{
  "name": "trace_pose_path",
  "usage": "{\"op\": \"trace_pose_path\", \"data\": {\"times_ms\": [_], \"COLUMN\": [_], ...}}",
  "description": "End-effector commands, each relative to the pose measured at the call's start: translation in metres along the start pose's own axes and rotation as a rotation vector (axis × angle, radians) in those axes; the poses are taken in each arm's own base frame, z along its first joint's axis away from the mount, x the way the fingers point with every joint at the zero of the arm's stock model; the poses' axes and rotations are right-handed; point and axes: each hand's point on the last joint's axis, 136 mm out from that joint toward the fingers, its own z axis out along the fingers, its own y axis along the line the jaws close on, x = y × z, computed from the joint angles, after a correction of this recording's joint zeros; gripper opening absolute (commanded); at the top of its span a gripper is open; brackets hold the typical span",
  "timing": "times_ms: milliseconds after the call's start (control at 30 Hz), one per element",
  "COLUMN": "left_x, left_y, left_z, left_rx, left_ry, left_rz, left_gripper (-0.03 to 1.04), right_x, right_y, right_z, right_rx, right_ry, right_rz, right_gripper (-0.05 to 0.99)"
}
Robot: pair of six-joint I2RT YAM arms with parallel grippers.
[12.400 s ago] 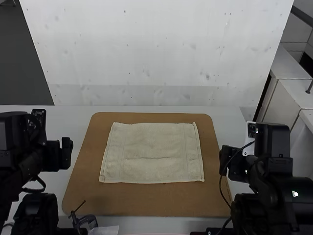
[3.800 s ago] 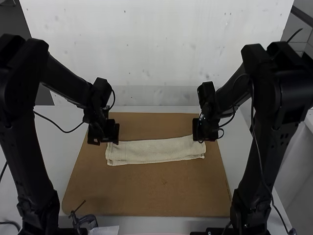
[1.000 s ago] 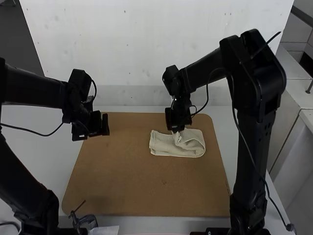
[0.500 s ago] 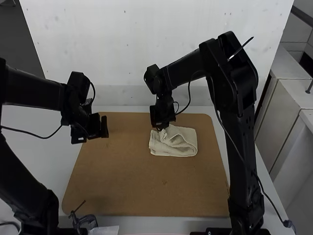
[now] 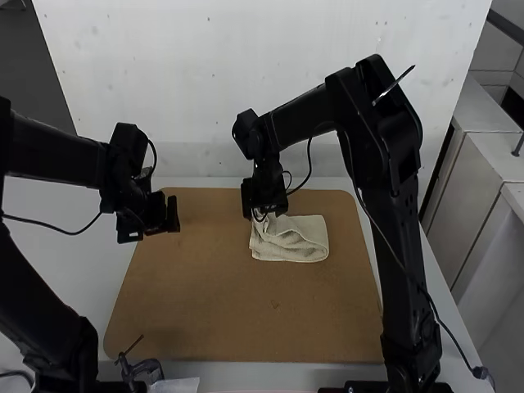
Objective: Fold the towel.
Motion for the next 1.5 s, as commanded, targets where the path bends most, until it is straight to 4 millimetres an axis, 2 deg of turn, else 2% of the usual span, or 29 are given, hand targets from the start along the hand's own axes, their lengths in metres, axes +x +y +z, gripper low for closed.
{"op": "trace_pose_path", "data": {"times_ms": [0,67,100,167,200,233,367,467,767,933,1133,1300,1467], "left_x": [-0.003,-0.004,-0.003,-0.004,-0.005,-0.005,-0.007,-0.007,-0.008,-0.007,-0.009,-0.009,-0.008], "left_y": [-0.002,-0.003,-0.004,-0.005,-0.005,-0.006,-0.008,-0.007,-0.007,-0.006,-0.005,-0.005,-0.004], "left_z": [-0.005,-0.006,-0.006,-0.007,-0.008,-0.009,-0.011,-0.011,-0.011,-0.009,-0.009,-0.009,-0.009], "left_rx": [0.022,0.028,0.029,0.03,0.031,0.033,0.037,0.036,0.036,0.033,0.033,0.032,0.031], "left_ry": [-0.021,-0.024,-0.024,-0.028,-0.029,-0.033,-0.043,-0.042,-0.044,-0.036,-0.045,-0.045,-0.044], "left_rz": [0.01,0.011,0.012,0.014,0.015,0.015,0.019,0.018,0.016,0.013,0.013,0.013,0.011], "left_gripper": [1.0,1.0,1.0,1.0,1.0,0.99,0.99,0.99,0.99,0.99,0.99,0.99,0.99], "right_x": [-0.033,-0.038,-0.038,-0.036,-0.034,-0.03,-0.013,-0.004,0.006,0.005,0.014,0.015,0.007], "right_y": [-0.003,-0.01,-0.012,-0.018,-0.023,-0.025,-0.028,-0.02,0.004,0.022,0.043,0.043,0.028], "right_z": [-0.053,-0.066,-0.066,-0.066,-0.063,-0.058,-0.03,-0.013,0.009,0.009,0.008,0.01,0.01], "right_rx": [-0.088,-0.1,-0.097,-0.082,-0.071,-0.063,-0.015,-0.006,-0.013,-0.04,-0.069,-0.065,-0.051], "right_ry": [-0.113,-0.137,-0.135,-0.138,-0.134,-0.122,-0.073,-0.045,-0.03,-0.054,-0.068,-0.066,-0.073], "right_rz": [0.07,0.092,0.096,0.101,0.106,0.104,0.083,0.06,0.011,-0.015,-0.055,-0.057,-0.026], "right_gripper": [0.73,0.7,0.59,0.23,0.09,0.01,0.01,0.01,0.02,0.02,0.02,0.02,0.02]}}
